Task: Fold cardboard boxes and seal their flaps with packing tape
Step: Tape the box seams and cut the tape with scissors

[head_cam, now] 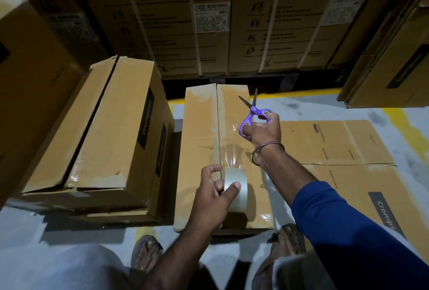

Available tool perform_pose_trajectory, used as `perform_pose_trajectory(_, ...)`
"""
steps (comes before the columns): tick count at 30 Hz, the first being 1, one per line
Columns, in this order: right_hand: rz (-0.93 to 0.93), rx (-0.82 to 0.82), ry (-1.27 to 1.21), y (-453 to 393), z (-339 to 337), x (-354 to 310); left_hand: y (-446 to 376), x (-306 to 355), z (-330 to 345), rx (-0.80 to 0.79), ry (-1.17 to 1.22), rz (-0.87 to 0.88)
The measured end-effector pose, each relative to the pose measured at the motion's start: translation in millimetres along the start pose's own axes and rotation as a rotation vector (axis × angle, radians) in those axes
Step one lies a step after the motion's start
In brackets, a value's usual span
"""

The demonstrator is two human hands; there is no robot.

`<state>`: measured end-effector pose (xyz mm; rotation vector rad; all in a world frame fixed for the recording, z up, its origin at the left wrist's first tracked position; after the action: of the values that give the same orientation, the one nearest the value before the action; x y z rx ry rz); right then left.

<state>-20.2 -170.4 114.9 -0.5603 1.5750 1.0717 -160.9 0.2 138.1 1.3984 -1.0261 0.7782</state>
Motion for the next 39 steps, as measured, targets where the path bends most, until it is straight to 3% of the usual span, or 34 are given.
perform_pose_trajectory(9,0.050,-0.009,0.053,-28.0,26.2,14.7,-11.8,-3.7,-12.1,0.005,0.247,-0.025)
perform_pose_trajectory(13,0.019,0.020,0.085,-51.7,43.0,8.6,-29.7,-9.0,-12.1,0.034,0.219,-0.047)
perform_pose_trajectory(20,-0.037,0.035,0.100,-136.4,112.3,-28.9,-79.8,4.4,-19.0,0.064,0.226,0.063)
perform_pose_trajectory(22,0.058,-0.009,-0.131,-178.2,139.9,-35.2,-101.6,11.3,-18.7,0.068,0.263,0.075)
perform_pose_trajectory(25,0.195,0.131,-0.544,-238.9,169.9,-36.1,-132.7,20.1,-18.8,0.074,0.227,0.114)
perform_pose_trajectory(32,0.250,0.130,-0.714,-306.1,208.7,-30.7,-173.7,15.0,-21.3,0.090,0.302,0.069)
perform_pose_trajectory(35,0.201,0.094,-0.568,-312.5,223.1,-28.2,-188.4,13.8,-18.5,0.122,0.255,0.108)
perform_pose_trajectory(39,0.020,0.112,0.138,-340.5,223.6,-10.6,-205.3,3.7,-16.7,0.100,0.210,0.118)
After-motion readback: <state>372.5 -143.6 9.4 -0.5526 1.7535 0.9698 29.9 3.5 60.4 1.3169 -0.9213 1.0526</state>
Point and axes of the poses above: each hand's wrist, its own y-axis away from the middle knuckle, its own z-axis out of the palm, x = y × z, the point moved 4 cm from there along -y, towards the middle knuckle
